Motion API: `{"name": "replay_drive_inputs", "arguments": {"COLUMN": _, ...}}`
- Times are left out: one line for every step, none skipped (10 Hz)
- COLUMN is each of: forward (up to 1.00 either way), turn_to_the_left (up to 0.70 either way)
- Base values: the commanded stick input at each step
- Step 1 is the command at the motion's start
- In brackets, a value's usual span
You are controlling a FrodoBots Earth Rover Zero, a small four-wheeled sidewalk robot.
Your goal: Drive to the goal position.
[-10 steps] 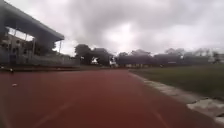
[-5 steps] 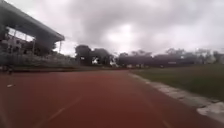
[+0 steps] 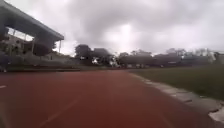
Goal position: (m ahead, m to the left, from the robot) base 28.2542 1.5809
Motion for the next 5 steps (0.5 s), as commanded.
{"name": "replay_drive_inputs", "arguments": {"forward": 0.50, "turn_to_the_left": 0.02}}
{"name": "replay_drive_inputs", "arguments": {"forward": 0.50, "turn_to_the_left": 0.02}}
{"name": "replay_drive_inputs", "arguments": {"forward": 0.50, "turn_to_the_left": 0.02}}
{"name": "replay_drive_inputs", "arguments": {"forward": 0.50, "turn_to_the_left": 0.02}}
{"name": "replay_drive_inputs", "arguments": {"forward": 0.50, "turn_to_the_left": 0.02}}
